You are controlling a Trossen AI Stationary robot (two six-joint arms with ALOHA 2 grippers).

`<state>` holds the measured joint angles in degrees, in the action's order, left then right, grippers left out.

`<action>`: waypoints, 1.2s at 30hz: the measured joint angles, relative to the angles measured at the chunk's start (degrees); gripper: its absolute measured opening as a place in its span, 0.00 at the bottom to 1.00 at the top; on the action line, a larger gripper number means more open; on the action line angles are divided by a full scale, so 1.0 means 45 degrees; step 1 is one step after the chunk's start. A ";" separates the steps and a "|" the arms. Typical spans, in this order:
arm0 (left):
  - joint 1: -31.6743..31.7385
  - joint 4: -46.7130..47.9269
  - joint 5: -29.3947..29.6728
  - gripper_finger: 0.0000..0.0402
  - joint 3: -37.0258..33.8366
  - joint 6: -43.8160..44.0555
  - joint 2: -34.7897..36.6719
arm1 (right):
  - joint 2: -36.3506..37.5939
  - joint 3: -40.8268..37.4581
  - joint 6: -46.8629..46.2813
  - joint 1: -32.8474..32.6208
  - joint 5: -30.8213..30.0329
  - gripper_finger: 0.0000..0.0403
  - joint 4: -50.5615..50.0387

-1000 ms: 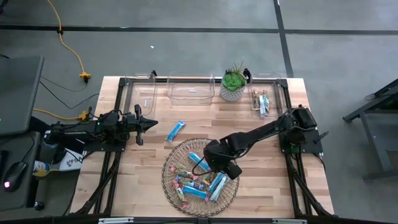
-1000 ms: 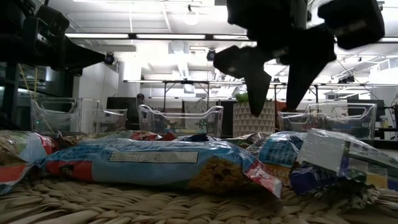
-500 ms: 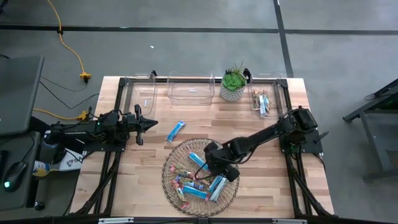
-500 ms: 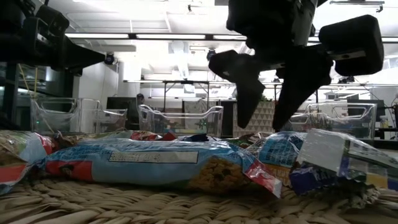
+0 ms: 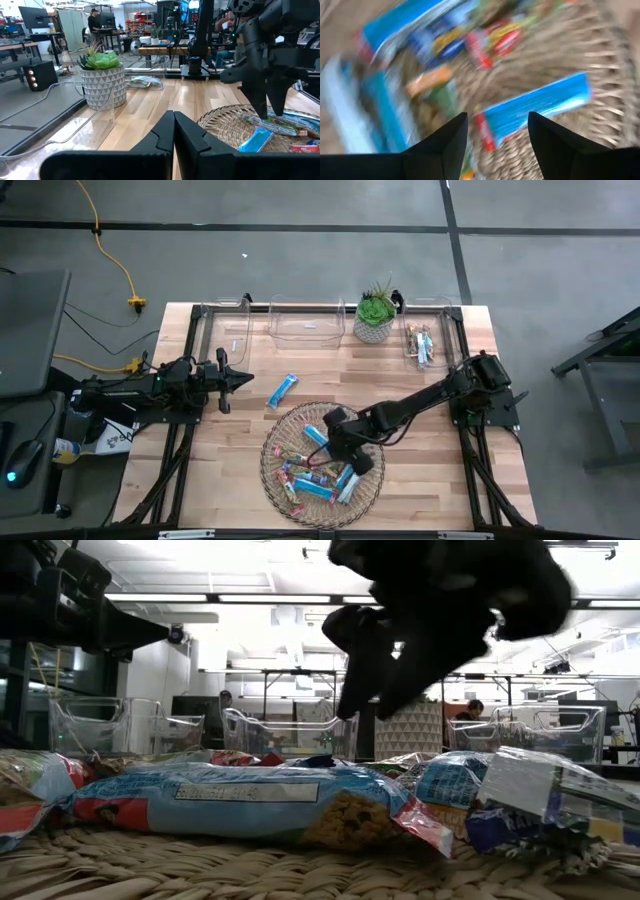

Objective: Pick and place Granola Bars by type
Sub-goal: Put the red granola bar into the middle transparent bin

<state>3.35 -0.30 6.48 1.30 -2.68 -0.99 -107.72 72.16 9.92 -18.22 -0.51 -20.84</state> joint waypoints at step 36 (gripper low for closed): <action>0.0000 0.0002 0.0002 0.01 0.0000 -0.0004 0.0000 | -0.2205 0.0049 -1.1824 0.0034 -0.2664 0.45 0.2174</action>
<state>3.35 -0.30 6.49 1.30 -2.70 -0.99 -117.64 72.38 -43.29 -18.06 -12.50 -11.05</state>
